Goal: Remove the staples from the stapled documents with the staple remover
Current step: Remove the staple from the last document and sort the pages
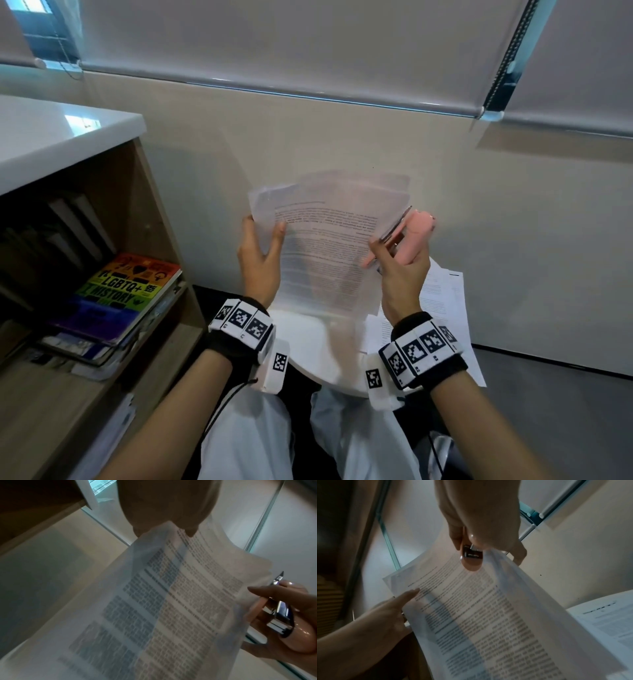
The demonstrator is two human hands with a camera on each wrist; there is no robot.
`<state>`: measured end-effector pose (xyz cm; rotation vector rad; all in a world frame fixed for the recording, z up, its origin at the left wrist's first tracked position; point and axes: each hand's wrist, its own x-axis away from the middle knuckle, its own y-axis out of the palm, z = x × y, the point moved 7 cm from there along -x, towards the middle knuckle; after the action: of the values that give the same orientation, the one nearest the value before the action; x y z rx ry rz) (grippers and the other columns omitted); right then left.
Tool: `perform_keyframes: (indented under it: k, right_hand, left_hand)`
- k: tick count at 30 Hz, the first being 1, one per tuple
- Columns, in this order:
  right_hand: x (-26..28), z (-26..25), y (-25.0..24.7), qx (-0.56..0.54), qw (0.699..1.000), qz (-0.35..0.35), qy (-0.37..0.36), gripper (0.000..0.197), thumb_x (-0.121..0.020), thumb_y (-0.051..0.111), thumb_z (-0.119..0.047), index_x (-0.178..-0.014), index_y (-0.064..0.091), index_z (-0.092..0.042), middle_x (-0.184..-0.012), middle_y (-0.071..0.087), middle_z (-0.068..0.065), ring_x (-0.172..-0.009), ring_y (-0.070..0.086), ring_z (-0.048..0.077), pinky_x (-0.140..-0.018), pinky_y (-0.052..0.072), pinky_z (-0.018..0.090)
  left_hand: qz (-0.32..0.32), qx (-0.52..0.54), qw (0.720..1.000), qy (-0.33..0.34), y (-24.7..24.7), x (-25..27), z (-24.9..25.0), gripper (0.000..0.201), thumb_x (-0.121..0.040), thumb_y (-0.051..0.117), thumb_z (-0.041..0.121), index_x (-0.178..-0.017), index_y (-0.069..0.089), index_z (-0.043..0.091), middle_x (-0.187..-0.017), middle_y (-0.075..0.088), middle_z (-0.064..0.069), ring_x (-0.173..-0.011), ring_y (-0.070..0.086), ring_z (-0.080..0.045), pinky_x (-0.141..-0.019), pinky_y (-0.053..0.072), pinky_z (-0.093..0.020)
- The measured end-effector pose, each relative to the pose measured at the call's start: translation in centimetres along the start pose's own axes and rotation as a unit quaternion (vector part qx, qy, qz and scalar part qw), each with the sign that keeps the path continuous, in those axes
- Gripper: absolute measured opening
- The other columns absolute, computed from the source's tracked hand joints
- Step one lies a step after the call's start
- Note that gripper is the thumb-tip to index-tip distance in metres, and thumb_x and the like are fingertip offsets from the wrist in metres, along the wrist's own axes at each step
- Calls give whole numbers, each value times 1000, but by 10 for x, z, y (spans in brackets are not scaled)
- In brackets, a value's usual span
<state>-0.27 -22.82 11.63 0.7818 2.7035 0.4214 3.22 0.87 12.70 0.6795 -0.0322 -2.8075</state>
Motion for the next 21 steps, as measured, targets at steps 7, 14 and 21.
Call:
perform_keyframes:
  k: [7, 14, 21]
  right_hand:
    - [5, 13, -2, 10, 998, -28, 50, 36, -77, 72, 7, -97, 57, -19, -83, 65, -4, -76, 63, 11, -65, 54, 25]
    - [-3, 14, -5, 8, 998, -5, 57, 32, -76, 72, 6, -95, 55, -14, -80, 60, -4, -69, 57, 8, -57, 47, 17]
    - [-8, -13, -7, -16, 996, 85, 1, 56, -74, 76, 4, -120, 53, -18, -108, 65, 4, -91, 65, 11, -75, 53, 20]
  left_hand:
    - [-43, 22, 997, -59, 3, -2, -15, 38, -87, 66, 27, -114, 41, 18, -115, 63, -8, -105, 64, -18, -88, 56, -42]
    - [-64, 37, 995, -71, 13, -8, -14, 11, -95, 55, 26, -103, 47, 27, -111, 64, -7, -103, 65, -22, -90, 54, -46]
    - [-52, 12, 998, -44, 12, -8, -12, 4, -99, 44, 28, -99, 44, 31, -101, 65, -5, -92, 66, -20, -81, 58, -45]
